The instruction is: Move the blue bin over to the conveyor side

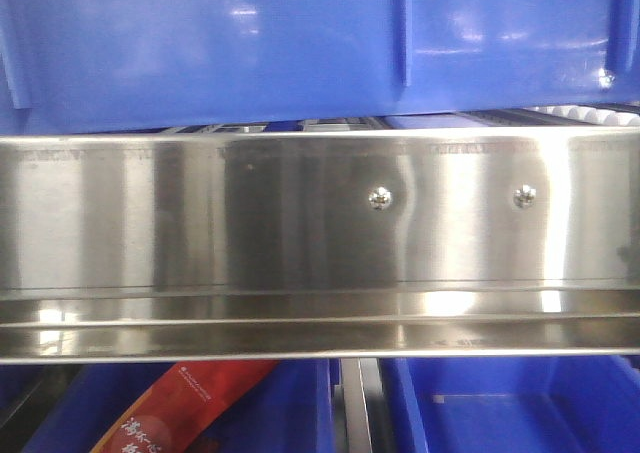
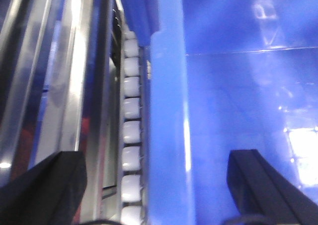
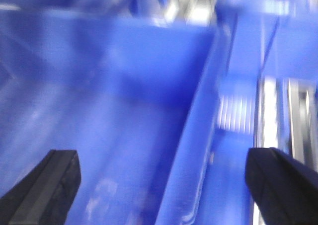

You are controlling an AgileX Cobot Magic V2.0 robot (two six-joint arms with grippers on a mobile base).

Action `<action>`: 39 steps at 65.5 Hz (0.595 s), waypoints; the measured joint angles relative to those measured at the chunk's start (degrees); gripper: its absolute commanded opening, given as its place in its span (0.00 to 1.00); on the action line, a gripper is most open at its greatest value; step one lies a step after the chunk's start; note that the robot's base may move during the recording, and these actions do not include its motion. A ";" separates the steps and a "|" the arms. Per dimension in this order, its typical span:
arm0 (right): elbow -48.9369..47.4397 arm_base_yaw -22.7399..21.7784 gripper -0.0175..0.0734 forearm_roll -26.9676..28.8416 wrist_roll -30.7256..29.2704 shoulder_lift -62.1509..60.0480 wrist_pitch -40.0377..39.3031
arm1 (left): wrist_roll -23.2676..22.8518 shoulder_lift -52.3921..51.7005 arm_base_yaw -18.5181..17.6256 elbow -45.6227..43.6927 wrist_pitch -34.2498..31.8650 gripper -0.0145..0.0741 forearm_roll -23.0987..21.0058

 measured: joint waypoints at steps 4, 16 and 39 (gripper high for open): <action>-3.55 0.00 0.81 -1.40 1.72 2.33 0.89 | 0.00 0.25 0.00 -1.21 0.00 0.70 -0.53; -9.38 1.37 0.81 -3.80 5.12 6.32 1.25 | 0.00 1.31 0.00 -3.09 0.00 0.70 -0.99; -10.39 6.95 0.81 -11.20 8.12 9.67 1.61 | 0.00 2.84 0.00 -3.19 0.00 0.70 -0.97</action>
